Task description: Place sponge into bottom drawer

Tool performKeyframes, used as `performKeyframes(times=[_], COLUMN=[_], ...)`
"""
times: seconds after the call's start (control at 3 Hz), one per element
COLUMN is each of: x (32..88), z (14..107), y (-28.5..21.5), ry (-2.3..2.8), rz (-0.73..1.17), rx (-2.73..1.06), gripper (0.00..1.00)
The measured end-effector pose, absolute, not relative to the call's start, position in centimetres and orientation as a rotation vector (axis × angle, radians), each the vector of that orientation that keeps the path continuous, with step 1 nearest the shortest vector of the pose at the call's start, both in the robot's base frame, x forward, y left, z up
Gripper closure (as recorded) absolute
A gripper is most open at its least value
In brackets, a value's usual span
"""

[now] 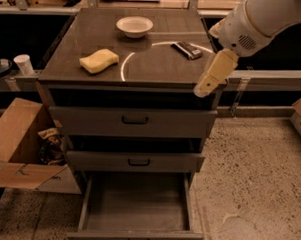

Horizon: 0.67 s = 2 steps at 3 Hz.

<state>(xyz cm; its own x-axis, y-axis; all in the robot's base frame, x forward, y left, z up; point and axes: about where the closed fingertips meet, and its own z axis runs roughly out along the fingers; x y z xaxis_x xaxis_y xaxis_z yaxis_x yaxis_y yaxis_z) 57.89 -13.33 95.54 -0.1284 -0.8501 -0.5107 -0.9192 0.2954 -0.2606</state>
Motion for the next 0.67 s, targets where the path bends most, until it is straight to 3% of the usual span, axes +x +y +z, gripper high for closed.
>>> performKeyframes(times=[0.33,0.67], x=[62.84,62.79], z=[91.24,91.33], y=[-8.00,-7.99], ry=[1.914,1.913], rz=[0.391,0.388], rx=[-1.529,-1.530], gripper=[0.00,0.00])
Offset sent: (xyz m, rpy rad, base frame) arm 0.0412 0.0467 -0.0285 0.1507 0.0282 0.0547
